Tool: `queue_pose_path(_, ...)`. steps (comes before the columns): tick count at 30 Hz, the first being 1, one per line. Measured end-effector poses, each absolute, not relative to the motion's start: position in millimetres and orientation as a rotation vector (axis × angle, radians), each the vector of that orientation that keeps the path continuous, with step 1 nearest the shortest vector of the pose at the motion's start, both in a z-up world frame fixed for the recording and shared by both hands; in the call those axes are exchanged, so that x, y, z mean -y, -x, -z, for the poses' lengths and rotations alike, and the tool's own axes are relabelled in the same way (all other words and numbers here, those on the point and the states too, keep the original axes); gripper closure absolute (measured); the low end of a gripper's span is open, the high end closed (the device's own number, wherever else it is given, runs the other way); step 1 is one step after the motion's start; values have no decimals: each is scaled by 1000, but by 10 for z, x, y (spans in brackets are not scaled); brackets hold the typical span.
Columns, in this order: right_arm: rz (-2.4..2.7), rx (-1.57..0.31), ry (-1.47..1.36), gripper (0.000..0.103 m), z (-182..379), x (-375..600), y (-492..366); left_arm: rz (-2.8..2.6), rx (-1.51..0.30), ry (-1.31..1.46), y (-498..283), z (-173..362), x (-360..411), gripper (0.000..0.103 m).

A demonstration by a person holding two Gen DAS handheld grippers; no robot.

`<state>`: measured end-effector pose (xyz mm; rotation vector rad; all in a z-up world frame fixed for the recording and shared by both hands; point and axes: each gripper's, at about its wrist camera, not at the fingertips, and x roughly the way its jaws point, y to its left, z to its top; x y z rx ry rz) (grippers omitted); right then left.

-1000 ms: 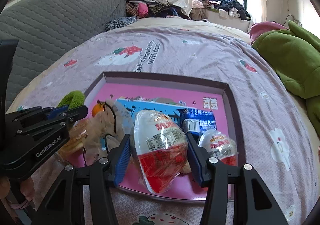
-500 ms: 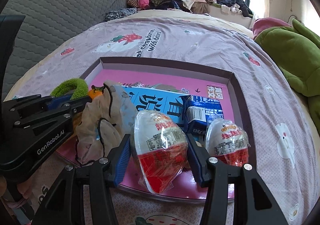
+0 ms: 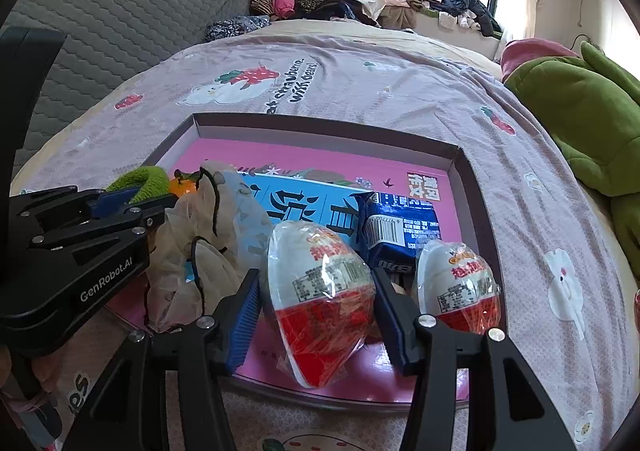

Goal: Organize objects
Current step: 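Lower the ring onto the bread snack and the egg into the tray, open both, then raise both grippers and pull them back from the tray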

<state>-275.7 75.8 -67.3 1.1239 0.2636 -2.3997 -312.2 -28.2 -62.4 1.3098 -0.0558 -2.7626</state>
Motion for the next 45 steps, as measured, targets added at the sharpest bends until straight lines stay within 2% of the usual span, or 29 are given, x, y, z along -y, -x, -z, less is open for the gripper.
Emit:
queue_pose_path(6, 2394, -269, -1130, 49, 668, -765, 2750, 2753, 63, -1327, 3104, 617, 264, 73)
queue_pose_path(9, 2392, -276, -1133, 49, 654, -771, 2737, 2757, 50, -1339, 3085, 607, 276, 56)
queue_pose_path(10, 2393, -277, -1132, 49, 651, -779, 2732, 2754, 45, -1348, 3080, 611, 282, 53)
queue_pose_path(27, 2426, -196, -1086, 46, 275, -955, 2577, 2759, 46, -1324, 2824, 366, 244, 40)
queue_pose_path(31, 2436, -182, -1072, 46, 166, -994, 2524, 2775, 27, -1295, 2718, 208, 231, 30)
queue_pose_path(39, 2446, -157, -1042, 46, -52, -1061, 2406, 2780, 5, -1246, 2518, -60, 221, 29)
queue_pose_path(45, 2452, -141, -1021, 40, -223, -1113, 2312, 2777, -11, -1213, 2382, -248, 238, 29)
